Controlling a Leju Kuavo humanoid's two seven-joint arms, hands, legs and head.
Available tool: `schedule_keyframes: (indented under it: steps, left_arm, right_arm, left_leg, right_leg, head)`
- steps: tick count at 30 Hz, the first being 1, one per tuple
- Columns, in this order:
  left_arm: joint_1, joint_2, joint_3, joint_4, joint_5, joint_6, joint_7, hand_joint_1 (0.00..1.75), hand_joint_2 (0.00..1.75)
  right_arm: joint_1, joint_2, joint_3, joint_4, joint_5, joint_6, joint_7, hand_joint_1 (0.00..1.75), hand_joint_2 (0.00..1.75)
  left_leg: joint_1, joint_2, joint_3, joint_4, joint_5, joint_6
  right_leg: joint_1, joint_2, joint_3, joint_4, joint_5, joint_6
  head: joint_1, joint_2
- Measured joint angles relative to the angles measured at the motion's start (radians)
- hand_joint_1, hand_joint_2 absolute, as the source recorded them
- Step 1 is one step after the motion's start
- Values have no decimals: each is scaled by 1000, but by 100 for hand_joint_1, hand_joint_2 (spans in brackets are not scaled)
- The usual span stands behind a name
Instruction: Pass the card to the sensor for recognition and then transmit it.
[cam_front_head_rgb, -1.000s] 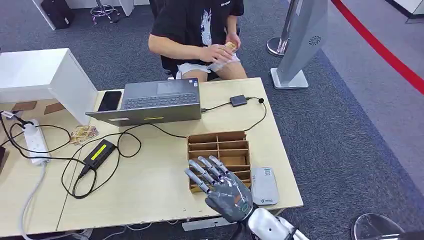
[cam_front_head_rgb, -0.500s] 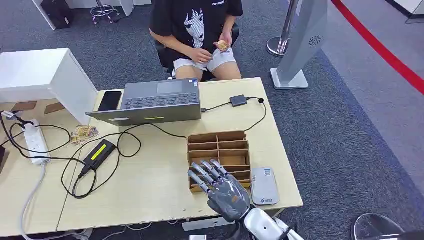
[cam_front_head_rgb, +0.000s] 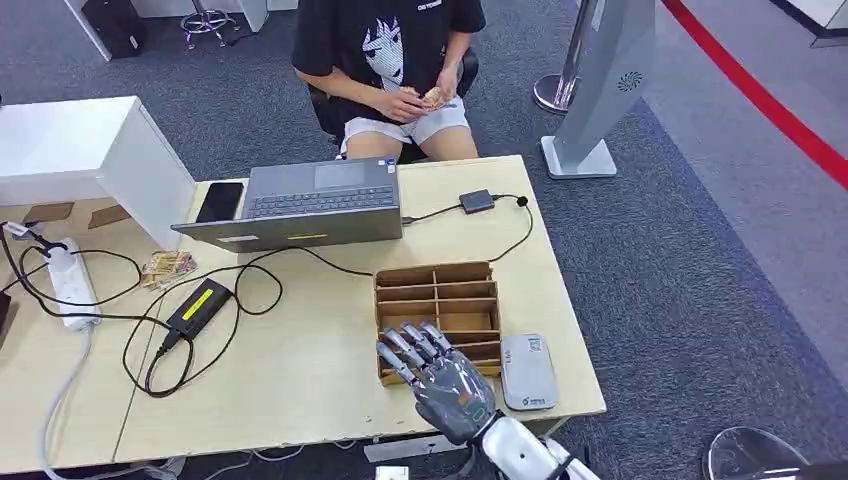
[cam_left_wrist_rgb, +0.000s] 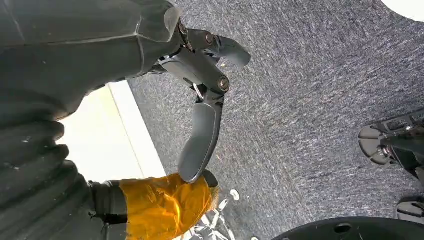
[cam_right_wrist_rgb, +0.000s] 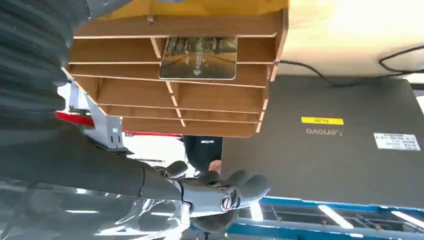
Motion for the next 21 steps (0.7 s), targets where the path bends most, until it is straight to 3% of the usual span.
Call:
schedule_keyframes:
  steps: [21]
  left_arm:
    - [0,0,0,0,0,0,0,0,175]
  right_arm:
    - [-8,29,-53,74,-13,21,10,0,175]
  left_leg:
    - [0,0,0,0,0,0]
  right_leg:
    - [0,0,0,0,0,0]
  head:
    - [0,0]
